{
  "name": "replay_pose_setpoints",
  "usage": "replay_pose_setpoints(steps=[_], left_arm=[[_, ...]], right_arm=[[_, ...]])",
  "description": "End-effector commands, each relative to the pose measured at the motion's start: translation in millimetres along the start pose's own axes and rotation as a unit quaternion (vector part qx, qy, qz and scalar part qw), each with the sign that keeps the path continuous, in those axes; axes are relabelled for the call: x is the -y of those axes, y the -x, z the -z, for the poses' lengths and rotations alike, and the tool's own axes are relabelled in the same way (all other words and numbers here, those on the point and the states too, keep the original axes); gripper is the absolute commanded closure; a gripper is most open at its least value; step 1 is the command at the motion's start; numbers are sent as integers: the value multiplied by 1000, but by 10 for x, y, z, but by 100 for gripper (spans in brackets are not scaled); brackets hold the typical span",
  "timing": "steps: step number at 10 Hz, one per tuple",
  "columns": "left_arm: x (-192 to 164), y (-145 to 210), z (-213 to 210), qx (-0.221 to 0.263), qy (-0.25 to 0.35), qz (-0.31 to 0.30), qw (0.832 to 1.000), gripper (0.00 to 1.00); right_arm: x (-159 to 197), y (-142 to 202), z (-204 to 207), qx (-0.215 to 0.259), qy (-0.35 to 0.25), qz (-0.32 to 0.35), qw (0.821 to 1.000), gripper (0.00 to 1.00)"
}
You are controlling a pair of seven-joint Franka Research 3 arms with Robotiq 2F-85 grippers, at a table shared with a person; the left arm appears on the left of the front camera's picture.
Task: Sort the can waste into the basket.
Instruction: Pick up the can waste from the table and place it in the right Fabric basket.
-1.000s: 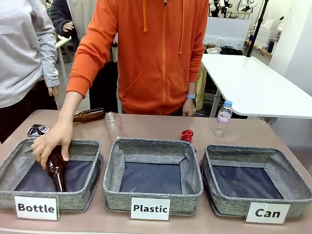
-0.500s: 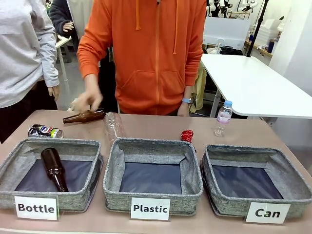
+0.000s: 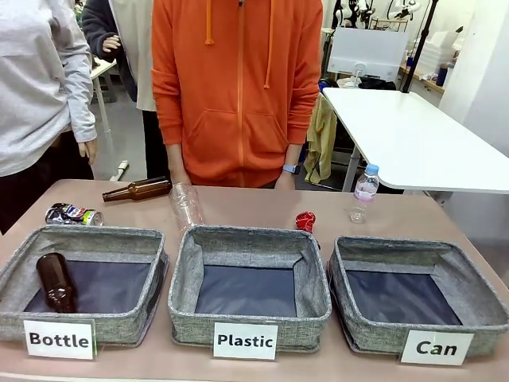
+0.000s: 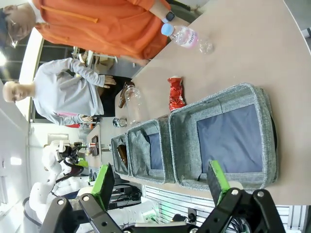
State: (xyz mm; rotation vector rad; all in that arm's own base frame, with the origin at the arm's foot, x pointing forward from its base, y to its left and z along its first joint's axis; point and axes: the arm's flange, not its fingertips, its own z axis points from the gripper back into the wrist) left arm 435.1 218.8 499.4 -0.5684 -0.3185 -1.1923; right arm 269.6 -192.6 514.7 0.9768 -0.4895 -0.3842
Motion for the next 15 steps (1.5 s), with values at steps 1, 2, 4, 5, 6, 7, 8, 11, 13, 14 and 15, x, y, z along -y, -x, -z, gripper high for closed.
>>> replay_pose_setpoints(steps=[1, 2, 4, 5, 6, 7, 8, 11, 13, 14, 15], left_arm=[[-189, -335, 223, -70, -4, 64, 995, 0], [-306, -558, 370, -101, -10, 106, 989, 0], [-597, -997, 677, -147, -23, 171, 974, 0], [-747, -1162, 844, -166, -12, 191, 967, 0], [-854, -1289, 1004, -171, 13, 233, 957, 0], [-955, -1390, 1174, -176, 17, 237, 955, 0], [-1057, -1458, 1378, -197, -14, 239, 951, 0], [-1250, -1541, 1632, -233, -69, 244, 939, 0], [-1261, -1567, 1618, -213, -54, 255, 942, 0], [-1261, -1567, 1618, -213, -54, 255, 942, 0], [-1301, -1551, 1637, -213, -63, 241, 945, 0]], right_arm=[[9, -26, -6, 5, -16, -12, 1000, 0], [9, -26, -6, 5, -16, -12, 1000, 0], [9, -26, -6, 5, -16, -12, 1000, 0], [9, -26, -6, 5, -16, -12, 1000, 0], [9, -26, -6, 5, -16, -12, 1000, 0], [9, -26, -6, 5, -16, -12, 1000, 0], [9, -26, -6, 5, -16, -12, 1000, 0], [9, -26, -6, 5, -16, -12, 1000, 0], [9, -26, -6, 5, -16, -12, 1000, 0], [9, -26, -6, 5, -16, -12, 1000, 0], [9, -26, -6, 5, -16, -12, 1000, 0]])
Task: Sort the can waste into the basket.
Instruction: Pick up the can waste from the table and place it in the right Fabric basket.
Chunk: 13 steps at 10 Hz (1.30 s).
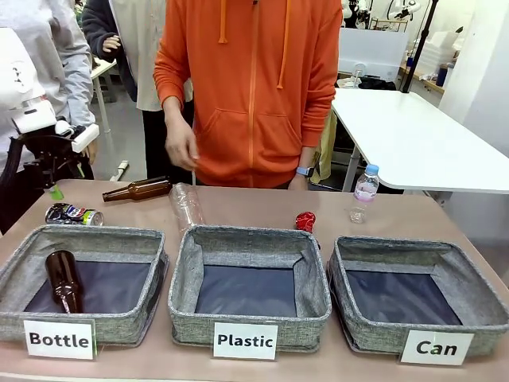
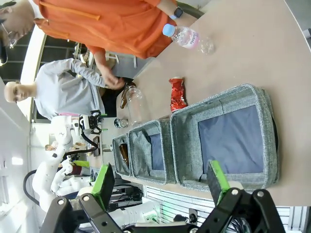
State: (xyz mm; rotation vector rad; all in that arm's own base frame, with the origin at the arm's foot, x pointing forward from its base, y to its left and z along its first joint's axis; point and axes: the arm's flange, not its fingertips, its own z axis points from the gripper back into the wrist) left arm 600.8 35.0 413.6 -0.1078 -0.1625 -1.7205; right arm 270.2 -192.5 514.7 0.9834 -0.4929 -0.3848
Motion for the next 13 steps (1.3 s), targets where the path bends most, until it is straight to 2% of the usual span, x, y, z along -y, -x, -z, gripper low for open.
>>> replay_pose_setpoints(steps=[1, 2, 3, 5, 6, 7, 8, 10, 11, 12, 13], left_arm=[[49, 9, 41, -24, -1, 18, 1000, 0], [147, 23, 65, -30, 14, 21, 999, 0], [382, 204, -114, -5, -3, 23, 1000, 0], [1072, 681, -554, 62, -65, -2, 996, 0], [1466, 930, -722, 78, -100, -32, 991, 0], [1830, 1162, -810, 107, -119, -90, 983, 0], [2073, 1346, -840, 175, -101, -145, 969, 0], [2468, 1670, -838, 288, -97, -303, 903, 0], [2650, 1801, -802, 332, -118, -337, 873, 0], [2759, 1880, -833, 384, -130, -392, 826, 0], [2805, 1930, -826, 408, -123, -374, 823, 0]], right_arm=[[10, -22, -10, 4, -12, -12, 1000, 0], [10, -22, -10, 4, -12, -12, 1000, 0], [10, -22, -10, 4, -12, -12, 1000, 0], [10, -22, -10, 4, -12, -12, 1000, 0], [10, -22, -10, 4, -12, -12, 1000, 0], [10, -22, -10, 4, -12, -12, 1000, 0], [10, -22, -10, 4, -12, -12, 1000, 0], [10, -22, -10, 4, -12, -12, 1000, 0], [10, -22, -10, 4, -12, -12, 1000, 0], [10, -22, -10, 4, -12, -12, 1000, 0], [10, -22, -10, 4, -12, -12, 1000, 0]])
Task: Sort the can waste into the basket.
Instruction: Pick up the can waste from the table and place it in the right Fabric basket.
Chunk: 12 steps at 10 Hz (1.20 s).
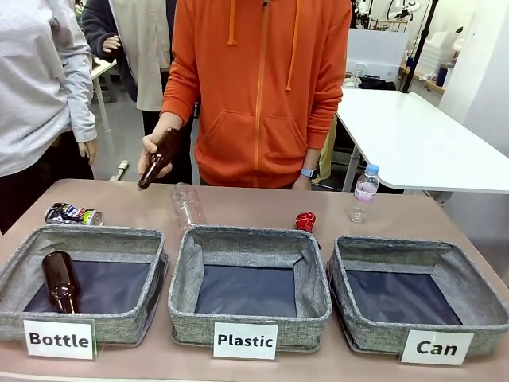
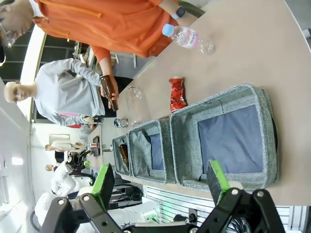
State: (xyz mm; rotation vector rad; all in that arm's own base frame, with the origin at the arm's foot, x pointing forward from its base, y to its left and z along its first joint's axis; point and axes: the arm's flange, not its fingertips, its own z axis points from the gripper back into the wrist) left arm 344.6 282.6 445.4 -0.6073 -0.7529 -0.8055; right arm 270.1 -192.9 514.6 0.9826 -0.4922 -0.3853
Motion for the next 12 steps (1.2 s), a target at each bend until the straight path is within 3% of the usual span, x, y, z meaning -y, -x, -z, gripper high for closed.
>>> replay_pose_setpoints(steps=[1, 2, 5, 9, 10, 12], left_arm=[[-71, -84, 33, 50, -10, -1, 999, 0], [0, 0, 0, 0, 0, 0, 1000, 0], [0, 0, 0, 0, 0, 0, 1000, 0], [-140, -331, 353, 9, 29, 16, 999, 0], [-203, -368, 332, 2, 29, 11, 1000, 0], [-217, -41, -131, 53, 37, 1, 998, 0]], right_arm=[[7, -21, -7, 4, -13, -13, 1000, 0], [7, -21, -7, 4, -13, -13, 1000, 0], [7, -21, -7, 4, -13, -13, 1000, 0], [7, -21, -7, 4, -13, -13, 1000, 0], [7, -21, -7, 4, -13, -13, 1000, 0], [7, -21, -7, 4, -13, -13, 1000, 0]])
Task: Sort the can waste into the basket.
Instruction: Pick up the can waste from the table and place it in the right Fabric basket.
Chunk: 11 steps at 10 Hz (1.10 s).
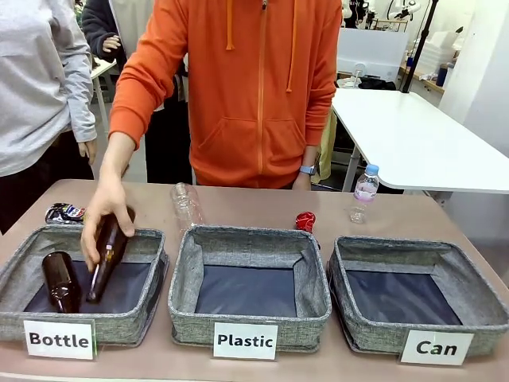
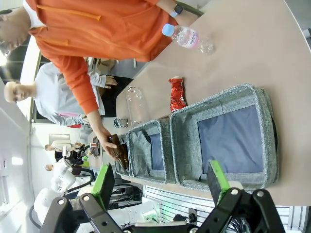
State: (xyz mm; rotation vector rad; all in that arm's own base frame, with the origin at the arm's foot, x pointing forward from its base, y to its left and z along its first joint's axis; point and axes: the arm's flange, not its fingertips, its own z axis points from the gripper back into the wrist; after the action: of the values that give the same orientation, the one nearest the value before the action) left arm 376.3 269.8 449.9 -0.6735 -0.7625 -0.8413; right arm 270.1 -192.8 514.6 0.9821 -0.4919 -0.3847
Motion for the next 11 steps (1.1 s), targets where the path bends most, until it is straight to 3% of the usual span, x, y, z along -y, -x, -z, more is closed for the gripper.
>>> replay_pose_setpoints(steps=[1, 3, 5, 9, 11], left_arm=[[74, 404, -511, 63, -22, -22, 998, 0], [259, 690, -612, 87, -46, -47, 994, 0], [232, 705, -586, 91, -40, -46, 994, 0], [67, 394, -408, 59, -11, -27, 998, 0], [-78, 53, -152, 26, 19, -6, 999, 0]], right_arm=[[7, -21, -8, 4, -13, -12, 1000, 0], [7, -21, -8, 4, -13, -12, 1000, 0], [7, -21, -8, 4, -13, -12, 1000, 0], [7, -21, -8, 4, -13, -12, 1000, 0], [7, -21, -8, 4, -13, -12, 1000, 0]])
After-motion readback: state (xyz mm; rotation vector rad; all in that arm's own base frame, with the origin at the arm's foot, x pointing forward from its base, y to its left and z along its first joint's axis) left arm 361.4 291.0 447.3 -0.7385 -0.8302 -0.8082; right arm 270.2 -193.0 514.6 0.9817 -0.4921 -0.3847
